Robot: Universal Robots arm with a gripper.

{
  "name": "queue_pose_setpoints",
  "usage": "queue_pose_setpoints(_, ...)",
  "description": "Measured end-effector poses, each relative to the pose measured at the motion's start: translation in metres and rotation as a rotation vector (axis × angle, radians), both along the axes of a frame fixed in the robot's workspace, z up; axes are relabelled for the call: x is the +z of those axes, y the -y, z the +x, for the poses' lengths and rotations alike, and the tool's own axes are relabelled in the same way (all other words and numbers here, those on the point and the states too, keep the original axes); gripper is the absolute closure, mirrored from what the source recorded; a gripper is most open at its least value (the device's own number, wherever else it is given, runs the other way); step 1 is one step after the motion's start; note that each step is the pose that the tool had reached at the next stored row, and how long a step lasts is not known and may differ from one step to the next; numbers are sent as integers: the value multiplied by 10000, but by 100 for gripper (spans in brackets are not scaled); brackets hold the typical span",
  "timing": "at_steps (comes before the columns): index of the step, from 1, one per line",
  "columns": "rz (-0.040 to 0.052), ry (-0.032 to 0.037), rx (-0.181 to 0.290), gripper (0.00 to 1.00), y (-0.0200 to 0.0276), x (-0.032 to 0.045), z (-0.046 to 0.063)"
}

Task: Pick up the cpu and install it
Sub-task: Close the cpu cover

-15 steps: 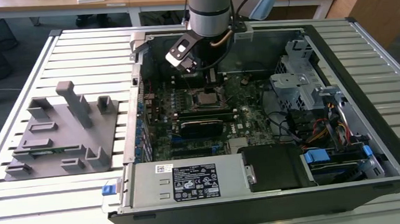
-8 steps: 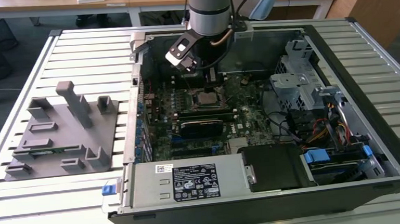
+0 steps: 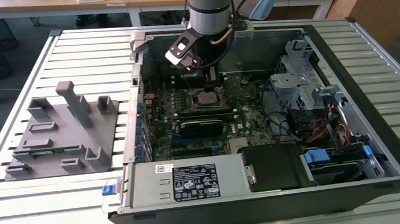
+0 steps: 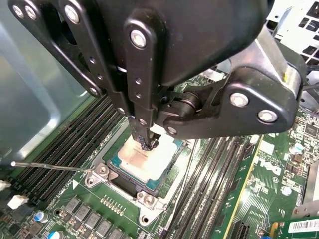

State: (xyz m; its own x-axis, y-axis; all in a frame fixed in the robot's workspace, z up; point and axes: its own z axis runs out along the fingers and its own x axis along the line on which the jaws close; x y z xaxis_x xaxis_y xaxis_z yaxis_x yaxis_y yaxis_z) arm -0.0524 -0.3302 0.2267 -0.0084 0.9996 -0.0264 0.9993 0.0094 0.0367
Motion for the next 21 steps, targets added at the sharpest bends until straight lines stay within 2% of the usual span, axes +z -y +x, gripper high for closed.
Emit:
queue_pose_setpoints(8,0,-7,0,89,0,63,0)
queue_pose_setpoints(21,5,-3,1,89,0,115,-4)
